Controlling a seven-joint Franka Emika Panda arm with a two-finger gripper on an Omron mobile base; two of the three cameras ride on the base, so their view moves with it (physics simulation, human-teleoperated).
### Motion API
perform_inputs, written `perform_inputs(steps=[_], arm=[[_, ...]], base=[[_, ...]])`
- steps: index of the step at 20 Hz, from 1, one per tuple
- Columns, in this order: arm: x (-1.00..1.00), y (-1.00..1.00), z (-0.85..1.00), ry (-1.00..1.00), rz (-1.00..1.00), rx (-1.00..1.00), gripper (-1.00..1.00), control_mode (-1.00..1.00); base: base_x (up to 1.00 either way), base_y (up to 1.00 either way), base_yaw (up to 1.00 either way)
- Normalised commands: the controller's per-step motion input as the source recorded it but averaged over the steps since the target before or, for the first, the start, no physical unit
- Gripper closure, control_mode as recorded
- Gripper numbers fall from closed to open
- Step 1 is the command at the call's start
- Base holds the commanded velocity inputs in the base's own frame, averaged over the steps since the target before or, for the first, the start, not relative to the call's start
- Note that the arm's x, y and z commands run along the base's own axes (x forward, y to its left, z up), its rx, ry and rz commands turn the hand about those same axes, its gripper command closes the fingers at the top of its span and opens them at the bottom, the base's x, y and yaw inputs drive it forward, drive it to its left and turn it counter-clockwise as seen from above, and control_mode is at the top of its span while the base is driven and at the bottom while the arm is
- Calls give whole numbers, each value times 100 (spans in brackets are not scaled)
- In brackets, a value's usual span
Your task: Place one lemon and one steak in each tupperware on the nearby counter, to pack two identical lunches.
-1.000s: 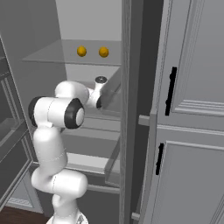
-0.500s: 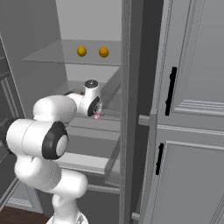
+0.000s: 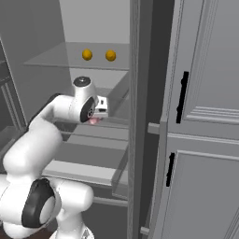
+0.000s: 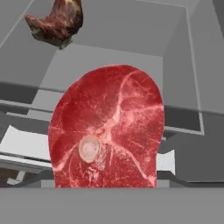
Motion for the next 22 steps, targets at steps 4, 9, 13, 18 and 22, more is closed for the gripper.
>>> perform_inputs(steps=[4, 9, 13, 18, 22], arm=[[-91, 12, 48, 0, 0, 0, 100, -100], [-99, 1, 61, 0, 0, 0, 100, -100], [-85, 3, 63, -3, 0, 0, 100, -100], [0, 0, 0, 0, 0, 0, 100, 100], [0, 0, 0, 0, 0, 0, 100, 100]], base=[[0, 0, 0], [0, 0, 0], [0, 0, 0], [-100, 10, 1], [-100, 7, 6]])
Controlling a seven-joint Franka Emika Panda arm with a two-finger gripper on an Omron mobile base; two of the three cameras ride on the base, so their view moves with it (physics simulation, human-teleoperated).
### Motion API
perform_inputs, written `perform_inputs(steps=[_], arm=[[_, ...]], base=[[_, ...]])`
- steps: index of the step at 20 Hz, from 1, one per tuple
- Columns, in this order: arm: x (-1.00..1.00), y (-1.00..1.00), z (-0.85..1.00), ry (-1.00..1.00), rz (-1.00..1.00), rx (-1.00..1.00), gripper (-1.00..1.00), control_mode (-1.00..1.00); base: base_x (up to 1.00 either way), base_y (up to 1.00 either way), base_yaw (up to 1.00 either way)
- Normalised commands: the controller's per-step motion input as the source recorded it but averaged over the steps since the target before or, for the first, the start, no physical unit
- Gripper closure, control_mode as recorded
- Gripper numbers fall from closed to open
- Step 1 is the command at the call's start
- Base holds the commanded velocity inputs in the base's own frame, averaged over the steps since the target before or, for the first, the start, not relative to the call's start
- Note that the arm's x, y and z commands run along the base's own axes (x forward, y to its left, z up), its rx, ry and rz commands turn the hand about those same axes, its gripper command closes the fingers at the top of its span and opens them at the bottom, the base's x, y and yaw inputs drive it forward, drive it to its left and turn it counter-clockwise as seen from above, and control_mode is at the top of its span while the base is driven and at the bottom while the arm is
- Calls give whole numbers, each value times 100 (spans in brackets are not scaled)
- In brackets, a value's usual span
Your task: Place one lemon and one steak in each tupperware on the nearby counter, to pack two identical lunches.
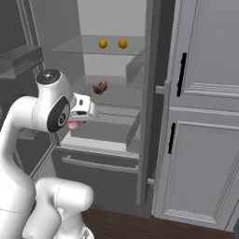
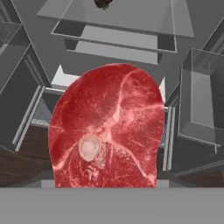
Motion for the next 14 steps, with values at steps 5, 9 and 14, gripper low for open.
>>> perform_inputs(steps=[5, 9, 14], arm=[[0, 0, 0, 0, 0, 0, 100, 100], [0, 0, 0, 0, 0, 0, 100, 100], [0, 0, 0, 0, 0, 0, 100, 100]], base=[[-100, 10, 8], [-100, 6, 28], [-48, 8, 74]])
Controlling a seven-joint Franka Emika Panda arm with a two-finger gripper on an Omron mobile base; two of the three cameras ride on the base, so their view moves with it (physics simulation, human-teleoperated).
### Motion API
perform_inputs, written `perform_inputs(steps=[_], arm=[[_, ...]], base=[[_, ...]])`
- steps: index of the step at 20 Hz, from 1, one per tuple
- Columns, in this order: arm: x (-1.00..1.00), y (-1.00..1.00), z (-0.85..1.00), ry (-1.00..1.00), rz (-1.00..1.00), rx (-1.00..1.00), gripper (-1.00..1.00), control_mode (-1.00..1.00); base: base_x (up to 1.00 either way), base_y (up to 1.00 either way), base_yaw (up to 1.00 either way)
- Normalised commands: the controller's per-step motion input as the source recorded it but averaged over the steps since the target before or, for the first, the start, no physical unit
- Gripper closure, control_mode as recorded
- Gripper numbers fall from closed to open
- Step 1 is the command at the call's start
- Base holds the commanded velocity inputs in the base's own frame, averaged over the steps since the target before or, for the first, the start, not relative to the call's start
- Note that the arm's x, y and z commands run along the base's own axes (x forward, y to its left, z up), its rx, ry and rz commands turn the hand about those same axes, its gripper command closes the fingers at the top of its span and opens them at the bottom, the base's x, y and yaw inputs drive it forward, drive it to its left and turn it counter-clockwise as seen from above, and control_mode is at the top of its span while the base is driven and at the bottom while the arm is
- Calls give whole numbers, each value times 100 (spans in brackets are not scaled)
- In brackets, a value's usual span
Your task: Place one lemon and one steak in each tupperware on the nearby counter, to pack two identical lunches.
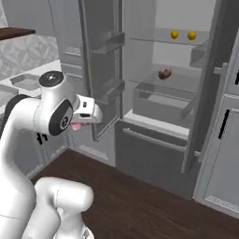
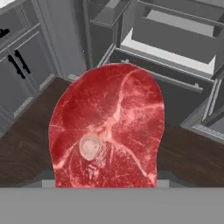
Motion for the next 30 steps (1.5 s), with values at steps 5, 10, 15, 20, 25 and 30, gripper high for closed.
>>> perform_inputs(steps=[5, 10, 15, 20, 25, 30], arm=[[0, 0, 0, 0, 0, 0, 100, 100], [0, 0, 0, 0, 0, 0, 100, 100], [0, 0, 0, 0, 0, 0, 100, 100], [0, 0, 0, 0, 0, 0, 100, 100], [0, 0, 0, 0, 0, 0, 100, 100], [0, 0, 0, 0, 0, 0, 100, 100]], base=[[6, 5, 90], [59, 15, 69], [95, 1, 32], [100, -1, 15], [100, -4, 1], [93, -14, 0]])
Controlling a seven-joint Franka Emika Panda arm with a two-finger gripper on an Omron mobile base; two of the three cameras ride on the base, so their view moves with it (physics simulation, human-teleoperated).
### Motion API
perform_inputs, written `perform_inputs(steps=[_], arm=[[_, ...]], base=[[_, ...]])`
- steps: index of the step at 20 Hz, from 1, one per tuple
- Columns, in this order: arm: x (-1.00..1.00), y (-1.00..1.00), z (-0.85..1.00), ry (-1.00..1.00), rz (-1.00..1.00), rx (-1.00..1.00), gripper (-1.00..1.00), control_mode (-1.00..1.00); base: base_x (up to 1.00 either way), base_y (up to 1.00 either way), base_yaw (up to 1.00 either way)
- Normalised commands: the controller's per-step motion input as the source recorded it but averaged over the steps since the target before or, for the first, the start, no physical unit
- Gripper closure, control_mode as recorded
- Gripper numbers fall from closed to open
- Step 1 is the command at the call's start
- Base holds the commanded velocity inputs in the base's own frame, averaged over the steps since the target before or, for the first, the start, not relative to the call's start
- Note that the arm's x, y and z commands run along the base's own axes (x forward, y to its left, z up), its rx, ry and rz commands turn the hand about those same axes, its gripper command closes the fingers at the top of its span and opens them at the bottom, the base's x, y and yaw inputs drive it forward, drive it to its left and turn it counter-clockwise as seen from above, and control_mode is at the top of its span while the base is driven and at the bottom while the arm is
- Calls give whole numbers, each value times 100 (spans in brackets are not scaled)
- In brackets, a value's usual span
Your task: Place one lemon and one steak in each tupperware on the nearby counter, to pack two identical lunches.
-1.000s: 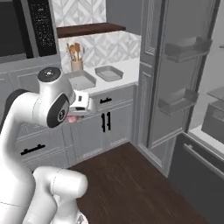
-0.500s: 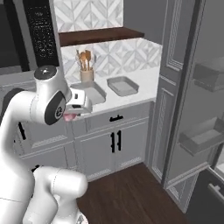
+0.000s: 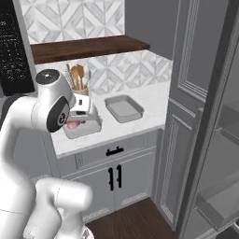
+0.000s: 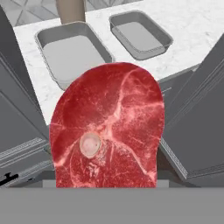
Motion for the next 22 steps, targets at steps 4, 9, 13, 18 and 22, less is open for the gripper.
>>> perform_inputs(steps=[4, 9, 13, 18, 22], arm=[[0, 0, 0, 0, 0, 0, 100, 100], [0, 0, 0, 0, 0, 0, 100, 100], [0, 0, 0, 0, 0, 0, 100, 100], [0, 0, 0, 0, 0, 0, 100, 100], [25, 0, -7, 2, 1, 0, 100, -100]], base=[[78, -12, 0], [86, -2, 0], [79, -4, 0], [94, -10, 0], [75, 0, 2]])
